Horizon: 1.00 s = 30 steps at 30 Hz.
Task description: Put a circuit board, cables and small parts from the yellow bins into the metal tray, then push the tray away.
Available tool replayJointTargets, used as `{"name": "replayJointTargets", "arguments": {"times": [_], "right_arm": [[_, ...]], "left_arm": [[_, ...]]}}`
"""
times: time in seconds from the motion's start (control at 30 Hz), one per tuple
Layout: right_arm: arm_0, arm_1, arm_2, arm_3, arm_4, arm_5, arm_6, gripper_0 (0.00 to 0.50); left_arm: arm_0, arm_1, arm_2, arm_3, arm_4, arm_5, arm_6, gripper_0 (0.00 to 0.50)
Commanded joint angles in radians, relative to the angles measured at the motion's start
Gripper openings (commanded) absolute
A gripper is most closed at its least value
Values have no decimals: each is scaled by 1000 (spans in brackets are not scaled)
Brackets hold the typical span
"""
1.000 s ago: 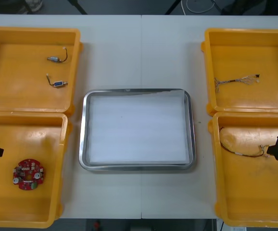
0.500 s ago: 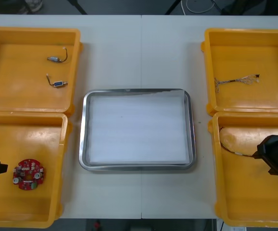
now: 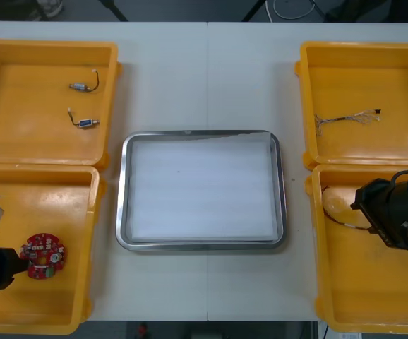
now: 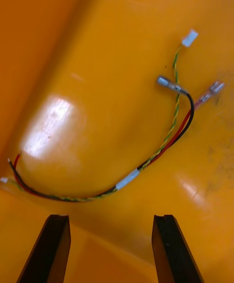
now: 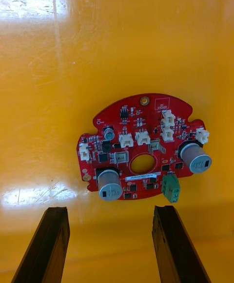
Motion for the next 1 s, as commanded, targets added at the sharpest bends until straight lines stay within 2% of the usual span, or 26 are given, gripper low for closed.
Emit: {"name": "replayJointTargets", "arguments": {"times": [0.03, 0.17, 0.33, 0.67, 0.87, 1.0], "right_arm": [[-26, 29, 98, 47, 127, -45, -84, 482], [-46, 74, 92, 105, 178, -55, -99, 484], [-68, 110, 49, 134, 170, -54, -124, 484], [-65, 115, 49, 136, 165, -69, -225, 482], [-65, 115, 48, 188, 174, -83, -245, 484], [-65, 115, 48, 214, 162, -98, -315, 484]], "left_arm": [[25, 31, -50, 33, -26, -72, 118, 500], [25, 31, -64, 44, -37, -87, 120, 500], [19, 31, -93, 67, -49, -124, 123, 500], [-7, 32, -125, 104, -69, -148, 124, 500], [-30, 32, -138, 104, -77, -147, 141, 500], [-44, 31, -138, 107, -78, -147, 152, 500]]}}
